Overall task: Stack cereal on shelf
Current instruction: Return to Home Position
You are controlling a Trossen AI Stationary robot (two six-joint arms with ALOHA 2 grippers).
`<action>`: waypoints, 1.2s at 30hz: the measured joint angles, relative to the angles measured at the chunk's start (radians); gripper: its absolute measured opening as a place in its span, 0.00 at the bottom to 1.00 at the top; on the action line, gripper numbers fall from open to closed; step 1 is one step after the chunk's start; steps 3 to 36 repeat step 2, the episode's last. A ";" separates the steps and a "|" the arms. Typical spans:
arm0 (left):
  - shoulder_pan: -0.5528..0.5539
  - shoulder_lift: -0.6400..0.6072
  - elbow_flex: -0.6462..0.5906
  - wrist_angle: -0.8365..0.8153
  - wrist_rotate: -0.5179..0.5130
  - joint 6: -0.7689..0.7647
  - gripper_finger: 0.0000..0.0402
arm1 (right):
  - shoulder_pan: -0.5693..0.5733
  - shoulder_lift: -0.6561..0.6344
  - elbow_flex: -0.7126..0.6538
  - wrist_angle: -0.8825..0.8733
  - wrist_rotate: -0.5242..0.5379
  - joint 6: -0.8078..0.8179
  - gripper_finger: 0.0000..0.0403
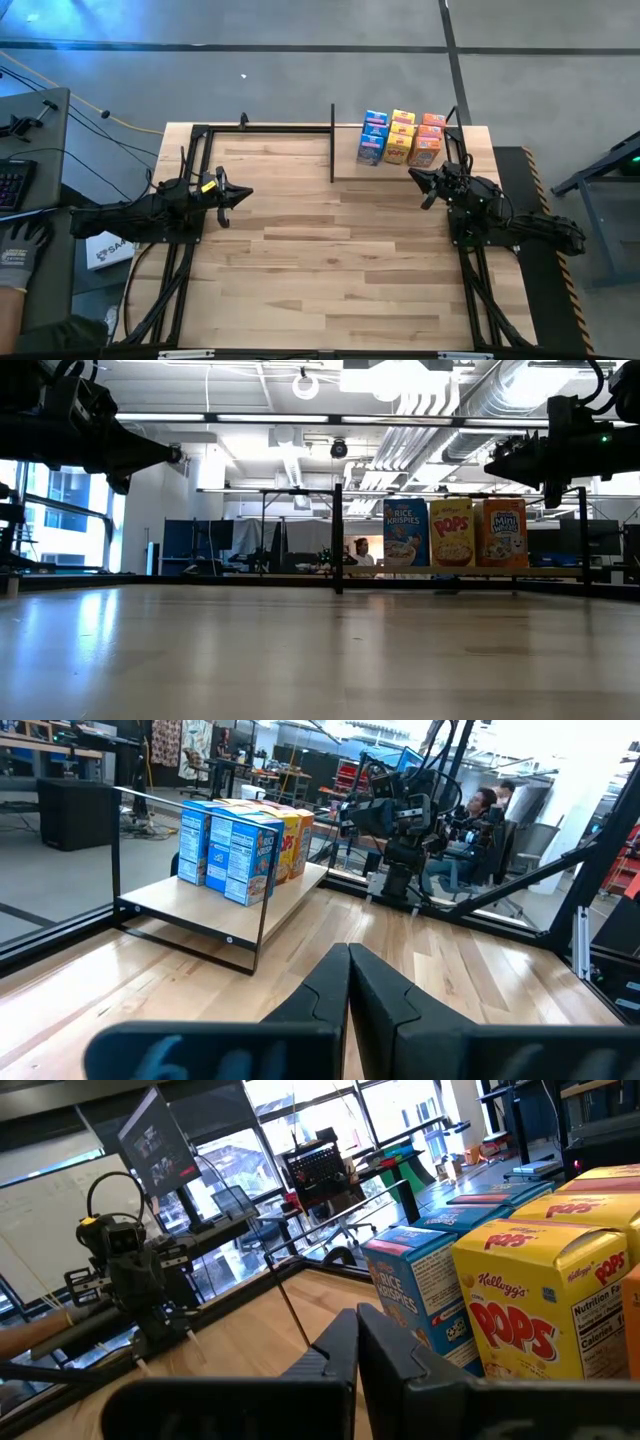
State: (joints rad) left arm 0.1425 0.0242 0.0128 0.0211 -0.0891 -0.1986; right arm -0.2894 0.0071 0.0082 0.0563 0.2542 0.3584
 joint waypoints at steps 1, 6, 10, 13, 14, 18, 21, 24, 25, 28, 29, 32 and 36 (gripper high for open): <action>0.000 0.000 0.000 0.000 0.000 0.000 0.01 | 0.000 0.000 0.000 0.000 0.000 0.000 0.00; 0.000 0.000 0.000 0.000 0.000 0.000 0.01 | 0.000 0.000 0.000 0.000 0.000 0.000 0.00; 0.000 0.000 0.000 0.000 0.000 0.000 0.01 | 0.000 0.000 0.000 0.000 0.000 0.000 0.00; 0.000 0.000 0.000 0.000 0.000 0.000 0.01 | 0.000 0.000 0.000 0.000 0.000 0.000 0.00; 0.000 0.000 0.000 0.000 0.000 0.000 0.01 | 0.000 0.000 0.000 0.000 0.000 0.000 0.00; 0.000 0.000 0.000 0.000 0.000 0.000 0.01 | 0.000 0.000 0.000 0.000 0.000 0.000 0.00; 0.000 0.000 0.000 0.000 0.000 0.000 0.01 | 0.000 0.000 0.000 0.000 0.000 0.000 0.00; 0.000 0.000 0.000 0.000 0.000 0.000 0.01 | 0.000 0.000 0.000 0.000 0.000 0.000 0.00; 0.000 0.000 0.000 0.000 0.000 0.000 0.01 | 0.000 0.000 0.000 0.000 0.000 0.000 0.00; 0.000 0.000 0.000 0.000 0.000 0.000 0.01 | 0.000 0.000 0.000 0.000 0.000 0.000 0.00; 0.000 0.000 0.000 0.000 0.000 0.000 0.01 | 0.000 0.000 0.000 0.000 0.000 0.000 0.00; 0.000 0.000 0.000 0.000 0.000 0.000 0.01 | 0.000 0.000 0.000 0.000 0.000 0.000 0.00; 0.000 0.000 0.000 0.000 0.000 0.000 0.01 | 0.000 0.000 0.000 0.000 0.000 0.000 0.00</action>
